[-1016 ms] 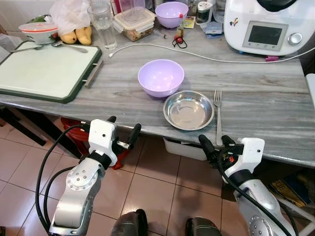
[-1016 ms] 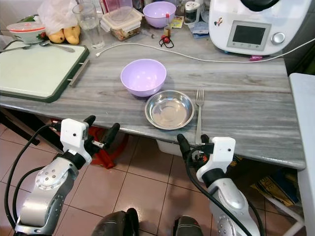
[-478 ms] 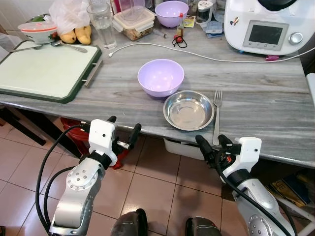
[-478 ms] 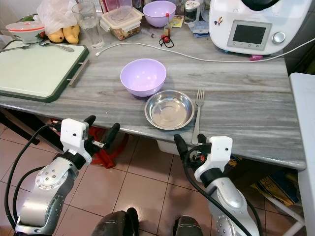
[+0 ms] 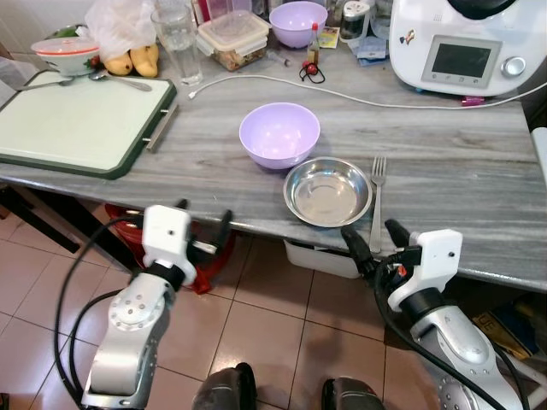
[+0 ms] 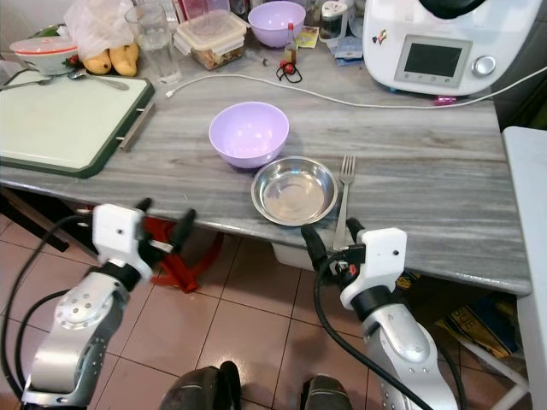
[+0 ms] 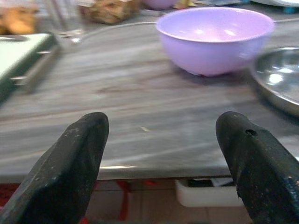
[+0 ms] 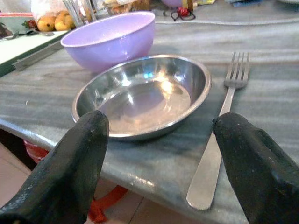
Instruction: Setting the table
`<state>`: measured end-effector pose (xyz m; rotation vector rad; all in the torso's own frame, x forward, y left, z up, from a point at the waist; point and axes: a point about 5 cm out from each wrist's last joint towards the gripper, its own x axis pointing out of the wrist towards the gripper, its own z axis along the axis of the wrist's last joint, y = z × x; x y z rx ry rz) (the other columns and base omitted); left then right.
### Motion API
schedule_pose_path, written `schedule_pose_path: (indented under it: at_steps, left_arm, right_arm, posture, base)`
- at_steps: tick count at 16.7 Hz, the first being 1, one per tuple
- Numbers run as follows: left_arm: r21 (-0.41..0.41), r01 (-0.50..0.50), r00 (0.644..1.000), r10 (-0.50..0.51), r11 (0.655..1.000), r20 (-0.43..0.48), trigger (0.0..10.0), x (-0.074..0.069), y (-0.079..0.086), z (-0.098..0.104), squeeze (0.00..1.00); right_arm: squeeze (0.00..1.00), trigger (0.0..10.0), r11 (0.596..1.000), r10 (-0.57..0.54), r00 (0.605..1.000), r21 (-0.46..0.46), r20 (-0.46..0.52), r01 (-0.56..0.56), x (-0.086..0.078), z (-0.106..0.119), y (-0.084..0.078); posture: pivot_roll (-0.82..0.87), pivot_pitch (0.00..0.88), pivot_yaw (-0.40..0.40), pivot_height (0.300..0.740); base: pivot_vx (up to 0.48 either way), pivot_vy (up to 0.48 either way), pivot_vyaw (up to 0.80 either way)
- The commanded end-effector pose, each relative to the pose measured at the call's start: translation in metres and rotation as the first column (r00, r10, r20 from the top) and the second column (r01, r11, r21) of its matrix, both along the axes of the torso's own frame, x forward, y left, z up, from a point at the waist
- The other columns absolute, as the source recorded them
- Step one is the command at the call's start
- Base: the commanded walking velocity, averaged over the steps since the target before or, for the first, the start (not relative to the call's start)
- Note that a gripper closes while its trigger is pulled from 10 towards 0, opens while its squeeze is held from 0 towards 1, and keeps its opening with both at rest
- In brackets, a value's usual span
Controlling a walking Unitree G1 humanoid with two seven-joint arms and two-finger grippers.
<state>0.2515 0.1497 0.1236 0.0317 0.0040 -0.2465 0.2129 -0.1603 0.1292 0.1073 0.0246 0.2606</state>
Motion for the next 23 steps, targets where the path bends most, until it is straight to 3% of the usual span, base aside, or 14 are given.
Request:
schedule_pose_path:
  at_steps: [1,4,9,17,23]
  left_arm:
    - [0.006,-0.059,0.998,0.059,0.998,0.006,10.0,0.001,0.008,0.002,0.00]
    - [0.011,-0.093,0.995,0.093,0.996,0.028,10.0,0.015,0.003,0.004,0.00]
    - [-0.007,-0.092,0.993,0.092,0.996,0.069,10.0,0.039,-0.005,0.009,0.00]
    - [-0.022,-0.078,0.994,0.080,0.997,0.071,10.0,0.037,-0.011,0.006,0.00]
    - [-0.025,-0.078,0.996,0.079,0.997,0.037,10.0,0.028,-0.012,0.000,0.00]
  right_arm:
    - [0.00,10.0,1.000,-0.008,0.999,-0.007,0.044,0.008,0.000,0.008,0.003]
    - [0.00,10.0,0.982,-0.133,0.974,-0.107,0.184,0.154,0.022,0.023,-0.001]
    - [0.00,10.0,0.937,-0.290,0.930,-0.130,0.226,0.324,0.046,0.020,-0.020]
    - [0.00,10.0,0.935,-0.314,0.915,-0.088,0.254,0.345,0.059,0.021,-0.013]
    - [0.00,10.0,0.933,-0.325,0.921,-0.086,0.214,0.349,0.045,0.011,-0.016]
  posture:
    - [-0.04,0.098,0.090,0.740]
    - [-0.03,0.033,0.087,0.740]
    - [-0.06,0.000,0.092,0.740]
    - [-0.06,0.000,0.085,0.740]
    - [-0.06,0.000,0.088,0.740]
  base:
    - [0.000,0.000,0.00]
    - [0.000,0.000,0.00]
    - [0.000,0.000,0.00]
    - [-0.223,0.000,0.00]
    - [-0.274,0.000,0.00]
